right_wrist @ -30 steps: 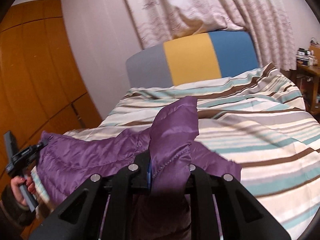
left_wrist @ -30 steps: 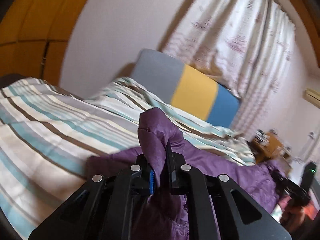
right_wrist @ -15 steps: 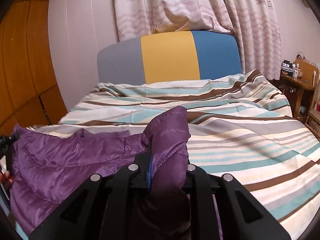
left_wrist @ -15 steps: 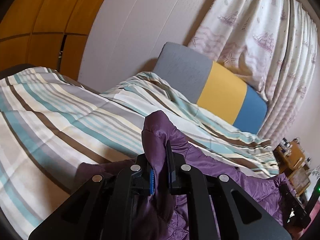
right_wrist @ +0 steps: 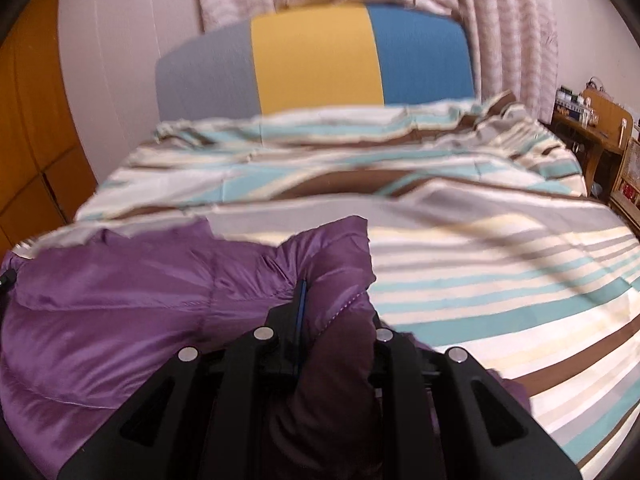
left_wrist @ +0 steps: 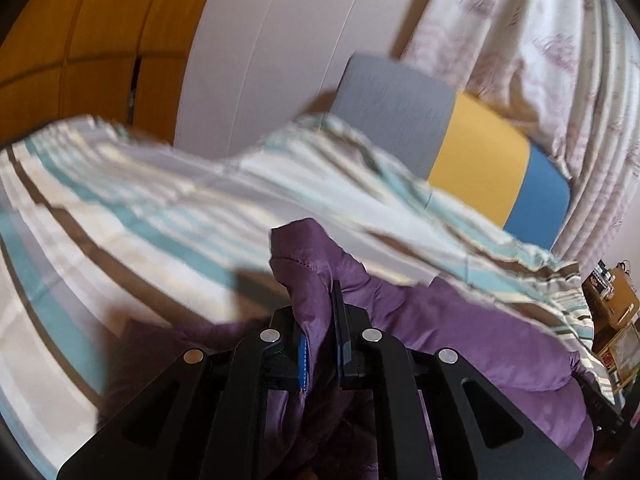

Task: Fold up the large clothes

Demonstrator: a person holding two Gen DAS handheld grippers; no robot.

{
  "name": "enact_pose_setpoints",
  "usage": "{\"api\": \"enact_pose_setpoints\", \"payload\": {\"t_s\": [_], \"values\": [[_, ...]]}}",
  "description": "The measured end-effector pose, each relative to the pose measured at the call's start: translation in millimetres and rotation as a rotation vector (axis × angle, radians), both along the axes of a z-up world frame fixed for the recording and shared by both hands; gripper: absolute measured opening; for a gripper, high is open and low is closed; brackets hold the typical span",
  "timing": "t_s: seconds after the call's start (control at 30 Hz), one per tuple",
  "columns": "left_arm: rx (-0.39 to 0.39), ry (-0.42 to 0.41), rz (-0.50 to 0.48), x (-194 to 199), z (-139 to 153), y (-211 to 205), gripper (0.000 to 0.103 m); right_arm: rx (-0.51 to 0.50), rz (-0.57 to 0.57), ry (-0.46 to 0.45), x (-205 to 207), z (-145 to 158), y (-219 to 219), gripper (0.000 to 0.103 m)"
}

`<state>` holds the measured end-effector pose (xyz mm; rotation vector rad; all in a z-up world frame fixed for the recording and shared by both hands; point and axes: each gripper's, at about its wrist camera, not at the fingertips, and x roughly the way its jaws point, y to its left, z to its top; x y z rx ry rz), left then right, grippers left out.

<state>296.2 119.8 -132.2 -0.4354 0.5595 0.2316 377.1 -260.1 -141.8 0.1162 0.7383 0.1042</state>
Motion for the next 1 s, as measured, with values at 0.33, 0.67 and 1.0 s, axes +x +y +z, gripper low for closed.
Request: {"api": "enact_pose_setpoints", "payload": {"t_s": [0.33, 0.67, 1.0], "values": [[-0.037, 0.148, -0.021, 20.3, -17.0, 3.4, 0.014, -0.099, 0.011, 0.117, 17.9, -25.2, 14.1, 0.024], [0.123, 0.097, 0.038, -27.1, 37.1, -33.1, 0.086, -0.143, -0.014, 0.112, 17.7, -24.7, 16.6, 0.034], [0.270, 0.117, -0.093, 3.1, 42.4, -111.4, 0.097, -0.144, -0.045, 0.108, 14.6, -22.7, 12.6, 0.047]]}}
